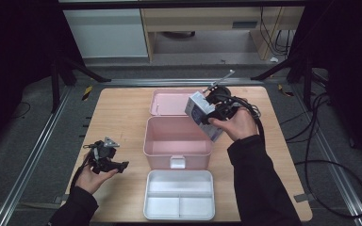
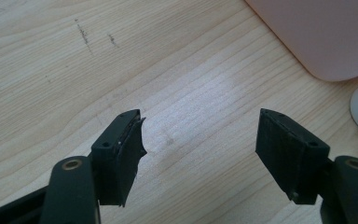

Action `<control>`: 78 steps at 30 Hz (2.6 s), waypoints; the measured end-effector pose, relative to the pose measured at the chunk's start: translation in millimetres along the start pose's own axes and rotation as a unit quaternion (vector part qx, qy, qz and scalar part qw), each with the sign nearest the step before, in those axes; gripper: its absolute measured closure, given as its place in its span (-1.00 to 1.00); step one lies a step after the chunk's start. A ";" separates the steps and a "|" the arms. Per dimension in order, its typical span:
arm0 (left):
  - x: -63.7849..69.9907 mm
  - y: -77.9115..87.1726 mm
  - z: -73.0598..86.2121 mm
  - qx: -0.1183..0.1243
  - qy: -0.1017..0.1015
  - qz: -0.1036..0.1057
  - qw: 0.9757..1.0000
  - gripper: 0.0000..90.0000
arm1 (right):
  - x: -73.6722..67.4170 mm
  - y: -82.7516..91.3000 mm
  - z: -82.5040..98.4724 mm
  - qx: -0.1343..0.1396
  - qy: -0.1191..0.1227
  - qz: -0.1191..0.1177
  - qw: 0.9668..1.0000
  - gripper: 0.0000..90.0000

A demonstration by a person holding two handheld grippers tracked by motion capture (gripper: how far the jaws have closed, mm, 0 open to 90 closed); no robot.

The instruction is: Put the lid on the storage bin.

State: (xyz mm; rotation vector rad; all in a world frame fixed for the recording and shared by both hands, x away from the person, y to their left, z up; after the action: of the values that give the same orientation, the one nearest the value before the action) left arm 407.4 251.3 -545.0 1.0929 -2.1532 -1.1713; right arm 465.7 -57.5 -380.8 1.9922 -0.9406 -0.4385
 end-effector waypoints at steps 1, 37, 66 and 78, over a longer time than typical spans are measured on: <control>0.0 0.0 0.0 0.000 0.000 0.000 1.000 -0.30 | -2.3 -2.4 -2.4 -0.002 0.005 -0.003 1.000 0.27; 1.7 0.1 0.9 -0.003 -0.009 0.002 1.000 -0.28 | -56.1 -91.9 -5.3 -0.060 0.110 -0.050 0.991 0.26; 15.5 5.3 -5.1 0.011 -0.039 0.026 0.999 -0.24 | -59.3 -102.8 5.5 -0.038 0.123 -0.053 0.990 0.03; 55.0 25.5 -18.4 0.021 -0.121 0.081 0.989 -0.15 | -40.1 -20.6 3.8 0.079 0.106 -0.052 0.990 -0.07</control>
State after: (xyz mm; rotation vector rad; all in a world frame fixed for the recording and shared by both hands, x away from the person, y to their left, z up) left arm 377.2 205.9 -512.7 0.8080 -2.4092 -1.2416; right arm 446.5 -22.3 -401.8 2.1886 -0.7603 -0.2090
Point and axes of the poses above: each handheld gripper's, and its own axes: y roughly backward along the jaws, z roughly out of its underside, x roughly to its right, the point moved 10 cm from there along -y, roughly forward along the jaws, and after that the axes turned 5 degrees about z, right-handed, at the moved point
